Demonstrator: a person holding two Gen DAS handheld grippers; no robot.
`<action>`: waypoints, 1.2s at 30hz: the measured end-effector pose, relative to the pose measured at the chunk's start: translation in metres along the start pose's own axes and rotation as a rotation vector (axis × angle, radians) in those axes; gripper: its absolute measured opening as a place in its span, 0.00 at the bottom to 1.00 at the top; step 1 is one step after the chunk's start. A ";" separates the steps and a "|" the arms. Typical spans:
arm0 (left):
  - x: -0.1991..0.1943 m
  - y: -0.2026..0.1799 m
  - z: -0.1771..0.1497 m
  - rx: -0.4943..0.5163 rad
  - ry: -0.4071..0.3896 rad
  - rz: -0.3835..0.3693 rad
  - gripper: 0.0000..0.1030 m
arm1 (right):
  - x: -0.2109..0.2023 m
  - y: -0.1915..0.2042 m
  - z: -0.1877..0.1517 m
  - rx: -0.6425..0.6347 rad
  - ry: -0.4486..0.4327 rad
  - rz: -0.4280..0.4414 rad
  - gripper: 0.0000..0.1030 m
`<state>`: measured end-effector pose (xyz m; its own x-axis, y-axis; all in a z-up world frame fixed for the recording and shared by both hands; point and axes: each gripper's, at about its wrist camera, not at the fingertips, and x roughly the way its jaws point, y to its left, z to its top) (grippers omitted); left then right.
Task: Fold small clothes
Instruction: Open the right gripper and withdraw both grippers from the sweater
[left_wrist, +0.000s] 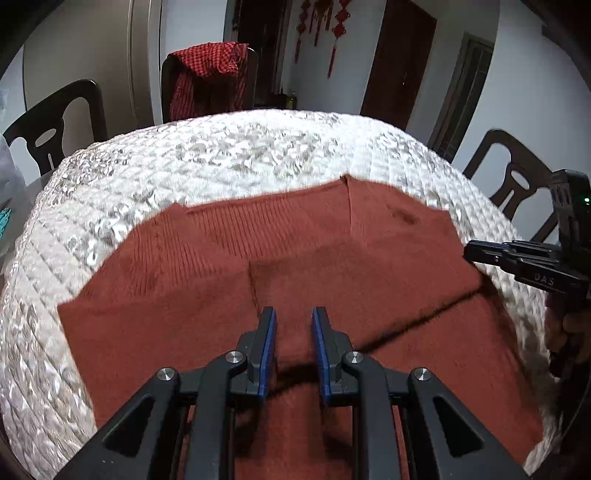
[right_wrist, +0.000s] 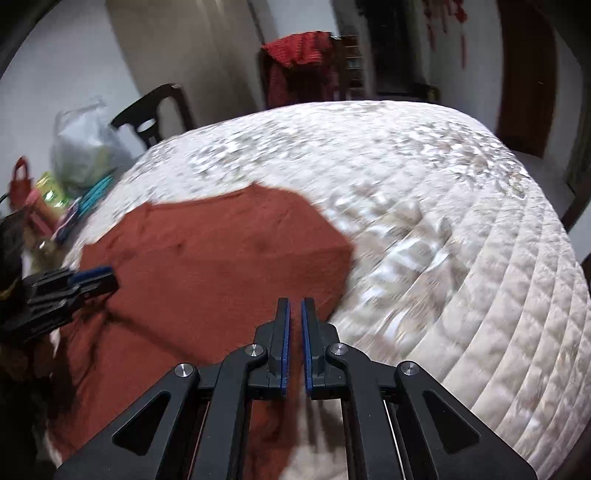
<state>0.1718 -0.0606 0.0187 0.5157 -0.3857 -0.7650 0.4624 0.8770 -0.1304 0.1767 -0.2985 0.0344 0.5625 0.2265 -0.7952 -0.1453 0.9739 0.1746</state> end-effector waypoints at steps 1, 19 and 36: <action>0.001 0.000 -0.002 0.006 -0.010 0.010 0.26 | 0.004 0.001 -0.005 -0.014 0.015 -0.011 0.05; -0.061 0.050 -0.049 -0.160 -0.094 0.170 0.27 | -0.037 0.017 -0.029 -0.032 -0.046 0.007 0.12; -0.115 0.020 -0.083 -0.159 -0.171 0.228 0.40 | -0.090 0.052 -0.051 -0.080 -0.124 0.073 0.17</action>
<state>0.0623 0.0252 0.0515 0.7132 -0.2045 -0.6705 0.2095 0.9750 -0.0745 0.0771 -0.2690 0.0855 0.6435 0.3017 -0.7035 -0.2509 0.9514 0.1785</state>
